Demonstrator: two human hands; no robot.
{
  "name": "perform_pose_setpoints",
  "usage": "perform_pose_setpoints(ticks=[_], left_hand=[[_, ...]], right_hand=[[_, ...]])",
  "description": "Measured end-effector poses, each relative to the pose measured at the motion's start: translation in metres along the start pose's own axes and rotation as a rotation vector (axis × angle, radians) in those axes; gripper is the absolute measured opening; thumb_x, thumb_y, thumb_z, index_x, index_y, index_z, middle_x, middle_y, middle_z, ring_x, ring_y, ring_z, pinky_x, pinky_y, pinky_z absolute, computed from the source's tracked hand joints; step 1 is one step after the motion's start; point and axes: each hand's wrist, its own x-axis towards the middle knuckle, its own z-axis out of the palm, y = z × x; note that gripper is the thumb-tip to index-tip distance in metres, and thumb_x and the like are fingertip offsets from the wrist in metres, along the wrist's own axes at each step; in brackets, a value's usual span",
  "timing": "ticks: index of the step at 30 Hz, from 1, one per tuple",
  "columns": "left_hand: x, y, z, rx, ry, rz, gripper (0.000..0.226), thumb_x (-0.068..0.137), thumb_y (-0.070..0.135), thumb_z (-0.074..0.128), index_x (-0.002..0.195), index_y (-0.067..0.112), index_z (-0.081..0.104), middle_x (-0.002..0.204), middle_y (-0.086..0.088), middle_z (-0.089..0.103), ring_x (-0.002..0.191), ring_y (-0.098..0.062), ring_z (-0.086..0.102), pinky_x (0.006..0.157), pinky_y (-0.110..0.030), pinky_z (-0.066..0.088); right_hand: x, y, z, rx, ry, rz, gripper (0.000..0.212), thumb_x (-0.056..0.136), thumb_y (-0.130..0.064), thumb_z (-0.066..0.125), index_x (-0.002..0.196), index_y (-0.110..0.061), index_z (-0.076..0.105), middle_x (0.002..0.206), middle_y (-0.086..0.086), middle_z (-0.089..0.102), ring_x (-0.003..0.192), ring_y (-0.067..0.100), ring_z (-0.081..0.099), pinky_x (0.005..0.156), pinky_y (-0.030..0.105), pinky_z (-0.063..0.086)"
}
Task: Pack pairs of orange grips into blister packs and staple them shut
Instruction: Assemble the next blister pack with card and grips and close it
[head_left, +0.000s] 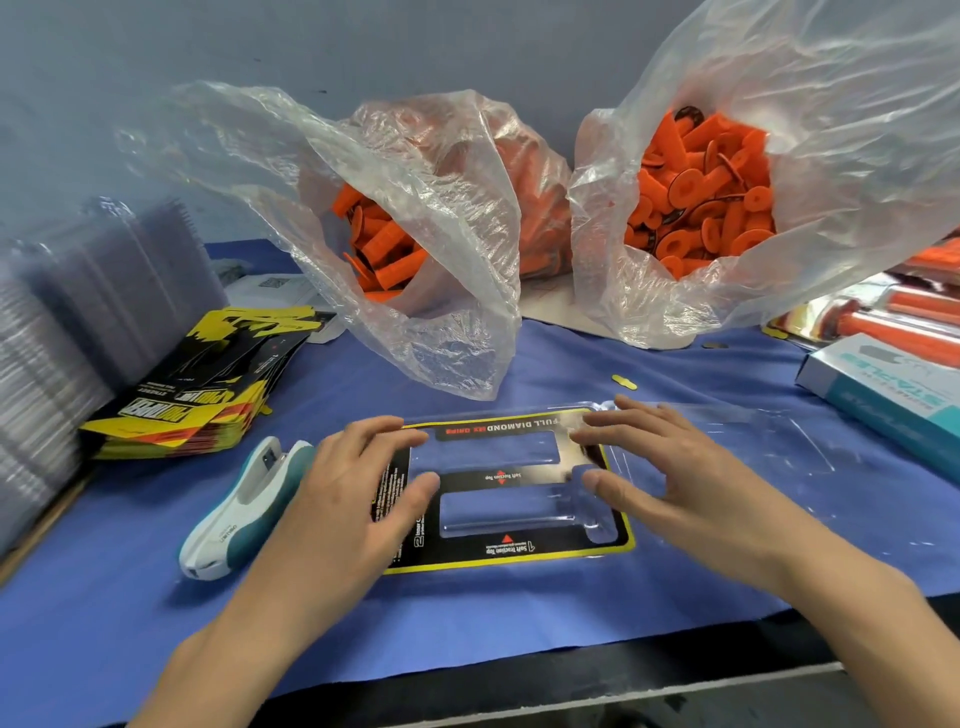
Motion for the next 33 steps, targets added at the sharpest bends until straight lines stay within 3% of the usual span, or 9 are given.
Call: perform_pose_setpoints(ticks=[3,6,9,19,23,26,29,33], left_hand=[[-0.001,0.000,0.002,0.032,-0.133,-0.008,0.053,0.091,0.061,0.043,0.133,0.032,0.053,0.142,0.018,0.040,0.132,-0.003,0.035,0.109,-0.020,0.025],[0.000,-0.002,0.004,0.094,-0.225,0.023,0.059,0.089,0.061,0.035,0.140,0.033,0.046,0.150,0.017,0.032,0.138,-0.003,0.027,0.112,-0.014,0.009],[0.000,-0.001,0.004,0.109,-0.238,0.031,0.062,0.089,0.063,0.029,0.143,0.035,0.042,0.152,0.018,0.027,0.141,-0.001,0.021,0.111,-0.011,-0.002],[0.001,-0.003,0.005,0.105,-0.244,0.043,0.063,0.088,0.068,0.028,0.144,0.039,0.037,0.152,0.025,0.019,0.138,0.009,0.016,0.099,0.004,0.001],[0.000,-0.012,0.001,0.077,-0.247,0.054,0.059,0.088,0.068,0.031,0.142,0.044,0.036,0.145,0.036,0.017,0.133,0.021,0.011,0.111,-0.006,-0.006],[0.001,-0.024,-0.008,-0.008,-0.180,0.005,0.052,0.090,0.063,0.038,0.139,0.043,0.042,0.144,0.035,0.027,0.134,0.018,0.021,0.114,-0.010,0.009],[0.003,-0.034,-0.016,-0.097,-0.034,-0.043,0.040,0.095,0.052,0.041,0.131,0.038,0.051,0.137,0.027,0.045,0.125,0.020,0.034,0.098,0.002,0.021],[0.008,-0.047,-0.022,-0.158,0.166,-0.137,0.026,0.100,0.032,0.045,0.122,0.031,0.059,0.118,0.014,0.061,0.105,0.015,0.052,0.081,0.002,0.033]], right_hand=[[0.002,-0.003,0.006,-0.115,-0.035,0.032,0.056,0.090,-0.065,0.036,0.142,-0.045,0.040,0.152,-0.030,0.029,0.146,-0.007,0.006,0.119,0.016,-0.001],[0.002,0.002,0.011,-0.179,-0.123,0.073,0.070,0.086,-0.072,0.024,0.150,-0.043,0.027,0.159,-0.025,0.017,0.148,-0.003,-0.003,0.122,0.024,-0.002],[0.001,0.006,0.012,-0.151,-0.127,0.077,0.074,0.084,-0.074,0.021,0.150,-0.042,0.028,0.159,-0.024,0.016,0.147,-0.004,-0.005,0.122,0.024,-0.001],[0.001,0.007,0.013,-0.182,-0.106,0.071,0.064,0.089,-0.068,0.028,0.147,-0.042,0.033,0.155,-0.024,0.021,0.145,-0.005,-0.001,0.118,0.022,0.004],[0.001,0.005,0.014,-0.241,-0.135,0.070,0.071,0.085,-0.073,0.021,0.149,-0.043,0.029,0.158,-0.022,0.017,0.147,-0.001,-0.005,0.118,0.021,-0.006],[0.002,0.005,0.012,-0.232,-0.148,0.086,0.076,0.081,-0.075,0.018,0.149,-0.043,0.027,0.159,-0.022,0.014,0.148,0.000,-0.007,0.117,0.020,-0.006],[0.002,0.004,0.011,-0.204,-0.125,0.074,0.075,0.082,-0.075,0.020,0.149,-0.042,0.029,0.158,-0.023,0.017,0.147,-0.002,-0.005,0.115,0.017,-0.001],[0.002,-0.001,0.008,-0.135,-0.008,0.055,0.068,0.085,-0.072,0.028,0.144,-0.041,0.039,0.153,-0.022,0.030,0.148,0.000,0.006,0.116,0.019,0.010]])
